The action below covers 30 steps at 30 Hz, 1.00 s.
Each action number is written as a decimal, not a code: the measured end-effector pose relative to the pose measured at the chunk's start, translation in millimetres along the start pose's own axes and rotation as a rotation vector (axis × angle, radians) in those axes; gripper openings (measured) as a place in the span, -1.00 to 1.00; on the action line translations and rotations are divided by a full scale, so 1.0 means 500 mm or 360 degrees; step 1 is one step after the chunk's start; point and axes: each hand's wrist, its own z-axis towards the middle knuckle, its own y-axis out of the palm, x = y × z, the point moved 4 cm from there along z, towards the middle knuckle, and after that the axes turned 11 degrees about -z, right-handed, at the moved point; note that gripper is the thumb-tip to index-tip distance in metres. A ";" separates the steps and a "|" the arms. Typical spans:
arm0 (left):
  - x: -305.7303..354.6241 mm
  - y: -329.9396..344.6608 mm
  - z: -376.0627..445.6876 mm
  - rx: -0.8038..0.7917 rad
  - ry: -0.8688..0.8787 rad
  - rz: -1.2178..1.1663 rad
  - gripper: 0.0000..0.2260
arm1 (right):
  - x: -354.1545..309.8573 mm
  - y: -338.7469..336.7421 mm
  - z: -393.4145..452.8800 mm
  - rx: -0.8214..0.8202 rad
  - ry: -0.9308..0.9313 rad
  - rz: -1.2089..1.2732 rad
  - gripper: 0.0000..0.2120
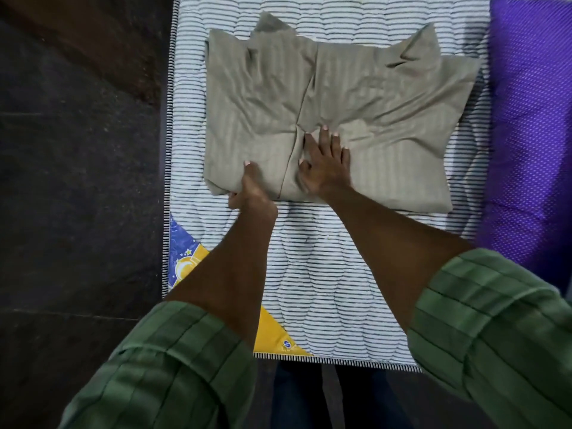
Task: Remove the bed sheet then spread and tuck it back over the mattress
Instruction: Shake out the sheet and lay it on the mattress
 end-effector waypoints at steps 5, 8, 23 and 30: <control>0.000 0.023 0.005 -0.0392 -0.0267 -0.0443 -0.38 | 0.031 0.015 -0.021 0.0185 0.0113 0.0499 -0.40; 0.034 0.074 -0.076 -0.0641 -0.0098 -0.0455 -0.62 | 0.043 0.023 -0.032 -0.0160 0.0243 0.1074 -0.44; -0.231 0.212 -0.337 -0.1763 0.1646 0.2835 -0.37 | 0.316 -0.172 -0.167 0.0619 0.1153 0.2909 -0.17; -0.243 0.170 -0.334 -0.1845 0.2057 0.2426 -0.64 | 0.327 -0.183 -0.205 0.1462 0.0338 0.0306 -0.45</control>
